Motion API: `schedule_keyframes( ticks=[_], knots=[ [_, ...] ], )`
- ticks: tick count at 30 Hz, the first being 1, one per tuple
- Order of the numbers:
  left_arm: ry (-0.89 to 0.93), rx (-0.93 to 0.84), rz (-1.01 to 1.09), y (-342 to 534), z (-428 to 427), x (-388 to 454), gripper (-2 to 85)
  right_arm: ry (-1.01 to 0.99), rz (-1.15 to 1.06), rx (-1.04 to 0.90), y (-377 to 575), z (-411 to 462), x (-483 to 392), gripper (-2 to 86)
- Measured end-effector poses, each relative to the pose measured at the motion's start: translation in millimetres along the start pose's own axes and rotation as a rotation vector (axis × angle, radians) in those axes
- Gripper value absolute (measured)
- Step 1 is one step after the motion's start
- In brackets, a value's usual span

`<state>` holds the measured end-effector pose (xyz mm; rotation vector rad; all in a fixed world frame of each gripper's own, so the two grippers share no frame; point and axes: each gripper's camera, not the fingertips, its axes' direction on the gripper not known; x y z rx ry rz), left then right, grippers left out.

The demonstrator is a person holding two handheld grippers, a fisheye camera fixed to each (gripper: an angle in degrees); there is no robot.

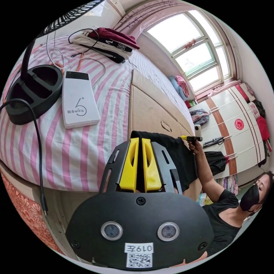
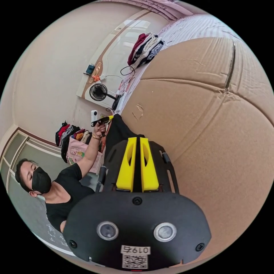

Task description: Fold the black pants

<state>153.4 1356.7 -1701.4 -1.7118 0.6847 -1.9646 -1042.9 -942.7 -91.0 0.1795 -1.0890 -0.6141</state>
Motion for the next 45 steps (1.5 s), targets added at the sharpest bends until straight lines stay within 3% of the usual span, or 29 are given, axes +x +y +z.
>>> schedule_keyframes(
  ticks=[4, 10, 16, 19, 22, 24, 29, 38, 42, 45],
  knots=[
    [-0.004, 0.05, 0.028, 20, -45, 50, 1.6, 0.079, -0.073, 0.015, 35, -3, -47, 3.5],
    [-0.004, 0.145, 0.265, 130, -91, 199, 2.5, 0.125, -0.336, 0.024, 122, 19, -154, -0.1],
    [-0.443, 0.305, 0.377, 284, -86, 354, 7.6, 0.411, -0.539, 0.164, 233, 51, -262, -0.9],
    [-0.545, 0.248, 0.376, 319, -64, 414, 10.9, 0.485, -0.599, 0.169, 277, 73, -299, -0.9],
    [-0.899, 0.216, 0.497, 334, -35, 482, 11.5, 0.658, -0.64, 0.164, 315, 103, -332, -0.9],
    [-1.109, 0.128, 0.72, 345, -3, 541, 10.9, 0.723, -0.645, 0.167, 333, 117, -348, -0.9],
    [-1.38, -0.126, 1.226, 371, 62, 622, 10.1, 0.677, -0.588, 0.144, 364, 134, -373, -1.0],
    [-1.527, -0.387, 1.668, 370, 106, 694, 6.3, 0.693, -0.516, 0.141, 375, 157, -384, -1.0],
    [-1.681, -0.307, 1.812, 374, 124, 701, 2.6, 0.753, -0.467, 0.088, 371, 166, -383, -1.0],
    [-1.693, -0.296, 1.752, 365, 127, 721, 1.5, 0.799, -0.425, 0.058, 366, 172, -381, -0.9]
  ],
)
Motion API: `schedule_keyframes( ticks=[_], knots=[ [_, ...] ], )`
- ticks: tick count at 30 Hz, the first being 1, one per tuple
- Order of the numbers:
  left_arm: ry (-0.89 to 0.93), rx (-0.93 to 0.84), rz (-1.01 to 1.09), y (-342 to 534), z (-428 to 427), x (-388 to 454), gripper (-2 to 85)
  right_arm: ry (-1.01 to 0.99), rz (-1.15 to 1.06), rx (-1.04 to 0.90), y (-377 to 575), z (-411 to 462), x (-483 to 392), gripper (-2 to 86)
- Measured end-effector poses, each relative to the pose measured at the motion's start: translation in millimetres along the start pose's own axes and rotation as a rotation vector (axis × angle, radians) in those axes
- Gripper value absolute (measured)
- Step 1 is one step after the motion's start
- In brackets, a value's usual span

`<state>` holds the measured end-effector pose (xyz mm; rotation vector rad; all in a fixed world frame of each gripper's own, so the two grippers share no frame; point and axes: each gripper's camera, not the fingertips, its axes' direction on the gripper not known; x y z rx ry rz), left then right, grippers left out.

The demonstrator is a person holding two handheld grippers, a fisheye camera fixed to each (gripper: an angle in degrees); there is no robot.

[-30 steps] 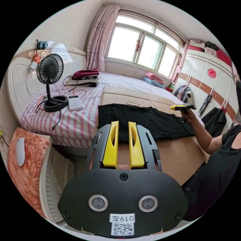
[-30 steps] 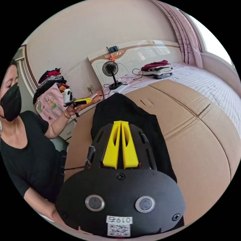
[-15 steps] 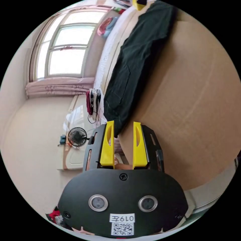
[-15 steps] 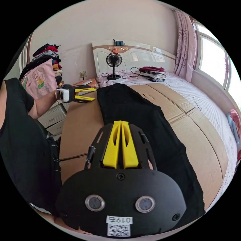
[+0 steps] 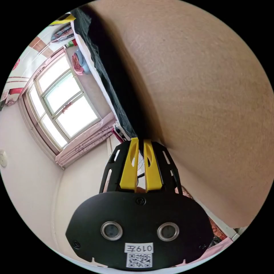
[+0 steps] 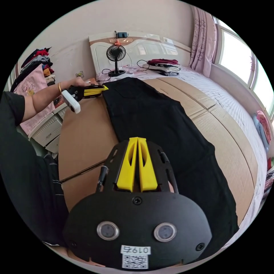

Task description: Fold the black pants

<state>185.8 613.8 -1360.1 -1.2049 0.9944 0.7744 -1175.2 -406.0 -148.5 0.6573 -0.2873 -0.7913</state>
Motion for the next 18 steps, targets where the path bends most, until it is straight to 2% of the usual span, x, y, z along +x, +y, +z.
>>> schedule_keyframes(
  ticks=[2, 7, 11, 16, 18],
  knots=[
    [0.03, -0.015, -0.032, -2, -4, -16, 1.1, 0.014, 0.045, -0.057, -5, 9, 5, -0.9],
    [-0.049, -0.05, -0.037, 8, -26, -50, 0.8, -0.083, 0.073, -0.105, -17, 10, 18, -0.8],
    [-0.025, -0.011, -0.061, 34, -57, -67, 0.8, -0.168, 0.018, -0.205, -29, 9, 19, -0.7],
    [0.035, 0.048, -0.021, 60, -73, -34, 0.7, -0.198, -0.072, -0.27, -37, 11, 3, -0.7],
    [0.12, 0.064, -0.036, 64, -66, -12, 0.6, -0.203, -0.095, -0.283, -41, 13, -1, -0.7]
  ],
)
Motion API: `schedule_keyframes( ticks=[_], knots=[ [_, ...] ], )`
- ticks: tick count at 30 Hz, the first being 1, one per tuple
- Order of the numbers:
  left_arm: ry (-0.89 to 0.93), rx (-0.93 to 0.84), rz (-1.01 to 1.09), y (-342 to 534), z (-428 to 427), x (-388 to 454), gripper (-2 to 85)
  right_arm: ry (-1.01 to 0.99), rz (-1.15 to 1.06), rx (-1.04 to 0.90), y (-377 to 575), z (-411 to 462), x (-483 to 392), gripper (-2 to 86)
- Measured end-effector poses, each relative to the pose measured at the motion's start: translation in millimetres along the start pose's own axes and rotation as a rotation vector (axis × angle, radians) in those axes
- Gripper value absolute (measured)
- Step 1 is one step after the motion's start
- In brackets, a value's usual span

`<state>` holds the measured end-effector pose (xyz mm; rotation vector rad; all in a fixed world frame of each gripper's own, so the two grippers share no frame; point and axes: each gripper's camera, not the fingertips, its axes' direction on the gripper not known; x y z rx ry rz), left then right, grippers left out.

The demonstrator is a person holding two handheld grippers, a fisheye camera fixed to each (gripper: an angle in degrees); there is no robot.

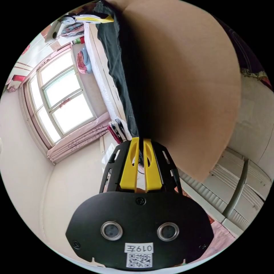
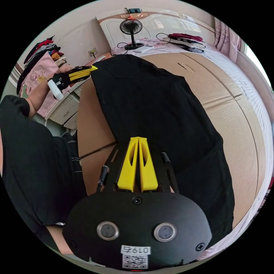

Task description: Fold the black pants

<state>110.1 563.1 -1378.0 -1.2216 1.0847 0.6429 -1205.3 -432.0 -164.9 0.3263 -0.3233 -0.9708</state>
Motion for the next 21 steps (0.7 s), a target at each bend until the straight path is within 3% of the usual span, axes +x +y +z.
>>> schedule_keyframes(
  ticks=[4, 7, 12, 14, 18, 21],
  knots=[
    [0.072, -0.004, -0.103, 1, 29, 14, 0.6, 0.005, -0.015, -0.011, -12, 0, 4, -0.7],
    [0.278, 0.015, -0.186, 12, 59, -5, 0.7, -0.047, -0.017, -0.004, -18, -5, 19, -0.7],
    [0.895, 0.148, -0.458, 77, 141, -85, 1.0, -0.074, -0.057, 0.049, -28, -35, 49, -0.8],
    [0.924, 0.238, -0.604, 95, 172, -119, 1.2, -0.015, -0.068, 0.117, -43, -64, 71, -0.9],
    [0.755, 0.499, -0.87, 74, 234, -188, 2.0, 0.113, -0.065, 0.129, -82, -90, 119, -0.9],
    [0.83, 0.675, -0.878, 14, 299, -216, 3.3, 0.083, -0.06, 0.108, -115, -92, 165, -0.9]
  ],
)
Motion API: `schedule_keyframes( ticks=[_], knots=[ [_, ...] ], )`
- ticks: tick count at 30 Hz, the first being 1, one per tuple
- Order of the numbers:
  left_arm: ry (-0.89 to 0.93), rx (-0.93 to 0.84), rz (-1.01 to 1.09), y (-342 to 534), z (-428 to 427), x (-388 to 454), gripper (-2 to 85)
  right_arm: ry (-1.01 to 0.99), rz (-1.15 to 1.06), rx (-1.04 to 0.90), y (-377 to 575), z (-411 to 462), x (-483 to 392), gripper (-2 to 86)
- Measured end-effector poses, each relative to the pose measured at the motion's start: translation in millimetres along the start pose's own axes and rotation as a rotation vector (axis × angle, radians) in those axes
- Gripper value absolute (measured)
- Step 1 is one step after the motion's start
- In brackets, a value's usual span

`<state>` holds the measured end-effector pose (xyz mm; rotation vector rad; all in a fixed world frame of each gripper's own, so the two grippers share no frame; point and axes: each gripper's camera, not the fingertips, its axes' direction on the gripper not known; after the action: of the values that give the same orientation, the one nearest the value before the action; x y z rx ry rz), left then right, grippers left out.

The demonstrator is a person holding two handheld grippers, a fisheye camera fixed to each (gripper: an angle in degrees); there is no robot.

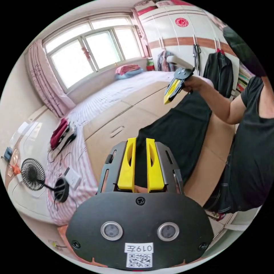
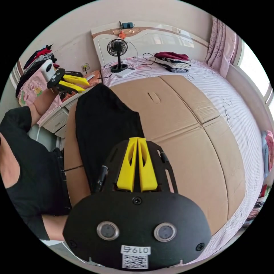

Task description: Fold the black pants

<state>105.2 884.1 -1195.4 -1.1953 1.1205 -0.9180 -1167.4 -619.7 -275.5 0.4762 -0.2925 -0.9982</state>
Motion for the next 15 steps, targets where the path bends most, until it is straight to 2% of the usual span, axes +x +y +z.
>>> schedule_keyframes(
  ticks=[2, 4, 8, 11, 15],
  knots=[
    [0.042, -0.019, 0.063, -21, 54, -20, 4.3, -0.097, -0.033, -0.046, -15, 16, 28, -0.7],
    [0.071, -0.045, 0.142, -36, 102, -37, 5.4, -0.105, -0.043, -0.101, -20, 32, 43, -0.3],
    [0.273, -0.072, 0.291, -63, 186, -76, 7.5, -0.159, -0.03, -0.208, -25, 53, 73, 4.1],
    [0.335, -0.089, 0.363, -78, 232, -97, 7.7, -0.195, -0.022, -0.172, -25, 51, 91, 5.2],
    [0.364, -0.221, 0.463, -89, 305, -112, 7.3, -0.216, -0.01, -0.187, -28, 58, 107, 5.1]
  ],
)
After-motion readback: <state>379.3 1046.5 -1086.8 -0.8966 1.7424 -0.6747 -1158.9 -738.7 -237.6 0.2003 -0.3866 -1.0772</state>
